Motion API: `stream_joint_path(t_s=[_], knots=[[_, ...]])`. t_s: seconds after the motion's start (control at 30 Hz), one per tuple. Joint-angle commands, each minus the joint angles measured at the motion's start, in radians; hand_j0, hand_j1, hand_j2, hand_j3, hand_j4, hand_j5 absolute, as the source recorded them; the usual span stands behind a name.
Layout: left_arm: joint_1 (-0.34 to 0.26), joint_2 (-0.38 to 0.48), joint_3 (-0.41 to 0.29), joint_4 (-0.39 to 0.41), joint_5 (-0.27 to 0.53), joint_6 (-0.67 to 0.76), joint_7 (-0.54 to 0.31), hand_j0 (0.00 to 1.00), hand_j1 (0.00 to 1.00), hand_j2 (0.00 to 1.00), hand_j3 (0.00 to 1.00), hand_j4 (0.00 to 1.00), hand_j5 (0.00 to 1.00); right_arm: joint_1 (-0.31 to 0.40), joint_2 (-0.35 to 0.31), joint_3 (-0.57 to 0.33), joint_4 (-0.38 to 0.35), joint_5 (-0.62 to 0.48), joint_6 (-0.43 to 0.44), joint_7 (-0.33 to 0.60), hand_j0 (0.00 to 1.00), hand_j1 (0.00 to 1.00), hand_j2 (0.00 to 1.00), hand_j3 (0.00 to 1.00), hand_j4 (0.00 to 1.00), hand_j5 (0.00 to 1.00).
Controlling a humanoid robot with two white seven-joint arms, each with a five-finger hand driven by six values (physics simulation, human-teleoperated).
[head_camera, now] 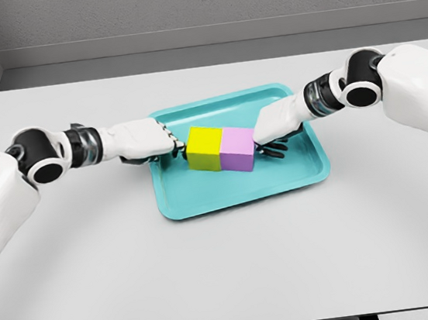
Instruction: Push two cubes
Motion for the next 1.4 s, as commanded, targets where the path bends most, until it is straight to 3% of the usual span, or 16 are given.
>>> stream_joint_path(t_s=[0.0, 0.5, 0.7, 0.93, 1.03, 1.07, 1.13, 1.2, 1.27, 1.37], knots=[[0.0, -0.023, -0.01, 0.016, 0.015, -0.001, 0.007, 0.6, 0.6, 0.6, 0.6, 0.6, 0.6, 0.0, 0.002, -0.011, 0.012, -0.024, 0.013, -0.004, 0.13, 0.13, 0.13, 0.13, 0.13, 0.13], [0.0, 0.034, 0.016, -0.005, 0.019, -0.001, 0.007, 0.6, 0.6, 0.6, 0.6, 0.6, 0.6, 0.003, -0.01, -0.009, 0.055, -0.016, 0.013, -0.004, 0.13, 0.13, 0.13, 0.13, 0.13, 0.13], [0.0, 0.038, 0.016, -0.012, 0.032, -0.001, 0.007, 0.6, 0.6, 0.6, 0.6, 0.6, 0.6, -0.028, -0.023, -0.012, 0.052, -0.024, 0.013, -0.004, 0.13, 0.13, 0.13, 0.13, 0.13, 0.13], [0.014, 0.058, -0.001, -0.111, 0.098, -0.001, 0.007, 0.6, 0.6, 0.6, 0.6, 0.6, 0.6, -0.051, -0.184, -0.17, 0.054, -0.024, 0.013, -0.004, 0.17, 0.17, 0.17, 0.17, 0.17, 0.17], [0.029, 0.078, -0.001, -0.148, 0.118, -0.001, 0.007, 0.6, 0.6, 0.6, 0.6, 0.6, 0.6, -0.063, -0.259, -0.175, 0.06, -0.024, 0.013, -0.004, 0.21, 0.21, 0.21, 0.21, 0.21, 0.21], [0.034, 0.091, 0.0, -0.151, 0.119, -0.001, 0.007, 0.6, 0.6, 0.6, 0.6, 0.6, 0.6, -0.066, -0.277, -0.177, 0.072, -0.024, 0.013, -0.004, 0.26, 0.26, 0.26, 0.26, 0.26, 0.26], [0.029, 0.117, 0.007, -0.145, 0.119, -0.001, 0.007, 0.6, 0.6, 0.6, 0.6, 0.6, 0.6, -0.057, -0.291, -0.201, 0.088, -0.024, 0.013, -0.004, 0.52, 0.52, 0.52, 0.52, 0.52, 0.52], [0.032, 0.126, 0.008, -0.147, 0.119, -0.001, 0.007, 0.6, 0.6, 0.6, 0.6, 0.6, 0.6, -0.049, -0.303, -0.236, 0.088, -0.024, 0.013, -0.004, 1.0, 1.0, 1.0, 1.0, 1.0, 1.0], [0.038, 0.129, 0.0, -0.154, 0.13, -0.001, 0.007, 0.6, 0.6, 0.6, 0.6, 0.6, 0.6, -0.049, -0.305, -0.238, 0.086, -0.025, 0.013, -0.004, 1.0, 1.0, 1.0, 1.0, 1.0, 1.0], [0.072, 0.17, -0.001, -0.272, 0.18, -0.001, 0.007, 0.6, 0.6, 0.6, 0.6, 0.6, 0.6, -0.048, -0.305, -0.239, 0.08, -0.027, 0.013, -0.004, 1.0, 1.0, 1.0, 1.0, 1.0, 1.0]])
